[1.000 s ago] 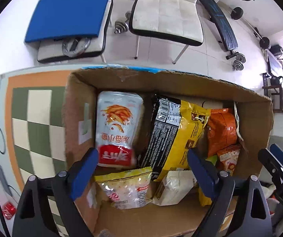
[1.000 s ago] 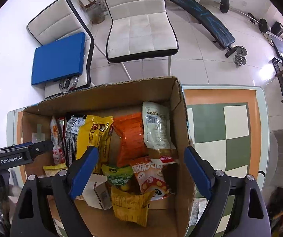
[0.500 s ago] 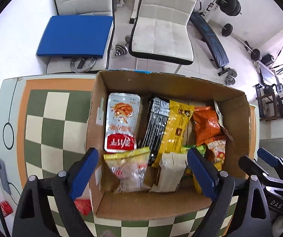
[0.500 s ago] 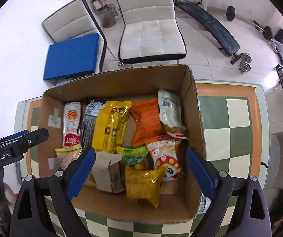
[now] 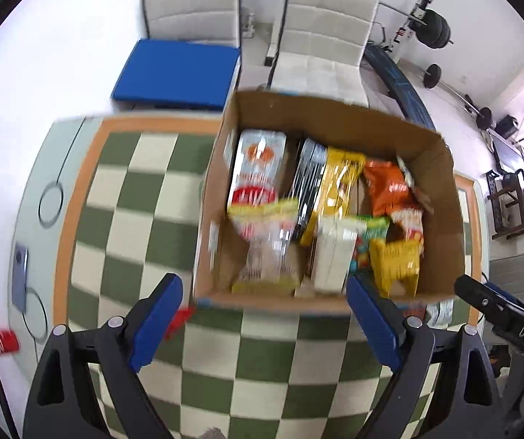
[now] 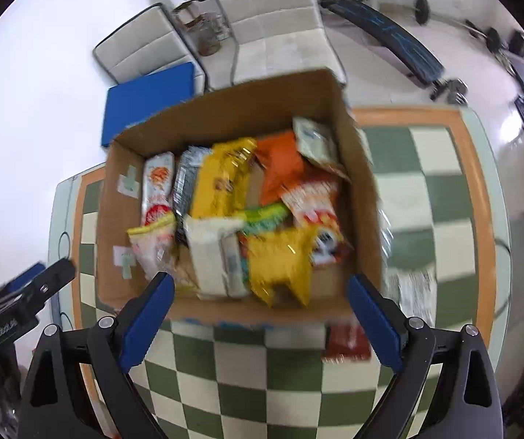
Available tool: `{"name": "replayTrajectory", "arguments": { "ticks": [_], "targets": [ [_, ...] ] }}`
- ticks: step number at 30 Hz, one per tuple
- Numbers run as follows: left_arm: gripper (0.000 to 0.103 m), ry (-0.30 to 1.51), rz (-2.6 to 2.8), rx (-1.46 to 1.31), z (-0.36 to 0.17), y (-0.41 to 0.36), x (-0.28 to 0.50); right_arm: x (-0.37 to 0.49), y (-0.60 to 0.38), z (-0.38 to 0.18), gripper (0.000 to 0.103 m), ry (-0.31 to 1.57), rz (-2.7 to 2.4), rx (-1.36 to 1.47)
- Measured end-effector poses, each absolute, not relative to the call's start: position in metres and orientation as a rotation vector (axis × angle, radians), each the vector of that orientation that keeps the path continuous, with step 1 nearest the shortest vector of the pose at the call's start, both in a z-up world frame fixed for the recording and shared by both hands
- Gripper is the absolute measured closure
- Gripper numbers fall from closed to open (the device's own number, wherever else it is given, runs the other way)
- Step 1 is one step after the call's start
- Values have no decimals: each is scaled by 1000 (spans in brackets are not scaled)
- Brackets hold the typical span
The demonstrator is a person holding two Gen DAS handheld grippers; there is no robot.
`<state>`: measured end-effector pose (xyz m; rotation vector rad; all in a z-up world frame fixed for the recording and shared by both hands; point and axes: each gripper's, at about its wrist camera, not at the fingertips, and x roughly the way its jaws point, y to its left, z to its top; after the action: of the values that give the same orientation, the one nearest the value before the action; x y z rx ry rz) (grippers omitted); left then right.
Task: Organize snacks
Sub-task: 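Grasp the dark red sauce packet with the right tool while the left tool grasps the red candy packet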
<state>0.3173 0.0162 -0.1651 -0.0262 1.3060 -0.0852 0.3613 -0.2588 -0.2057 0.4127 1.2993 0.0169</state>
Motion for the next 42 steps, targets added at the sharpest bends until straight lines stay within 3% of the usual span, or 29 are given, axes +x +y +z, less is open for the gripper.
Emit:
{"name": "replayTrajectory", "arguments": {
  "ticks": [8,17,20,21,22,25,34,42],
  "targets": [
    [11,1410,13,-73,-226,28,270,299,-300,-277,5,1426,-122,504],
    [11,1519,161,-143,-284,71,257,290,-311,-363,6,1499,-231,517],
    [11,1535,194,-164,-293,86,256,288,-309,-378,15,1513,-252,530],
    [11,1542,201,-175,-296,90,255,288,-307,-382,26,1519,-252,535],
    [11,1553,211,-188,-299,95,255,287,-306,-384,34,1527,-265,531],
    [11,1582,233,-260,-306,114,253,285,-297,-380,43,1496,-264,474],
    [11,1622,272,-451,-321,164,257,242,-262,-371,44,1495,-184,569],
    [11,1664,272,-511,-347,185,287,262,-196,-350,44,1482,-56,521]
  ]
}}
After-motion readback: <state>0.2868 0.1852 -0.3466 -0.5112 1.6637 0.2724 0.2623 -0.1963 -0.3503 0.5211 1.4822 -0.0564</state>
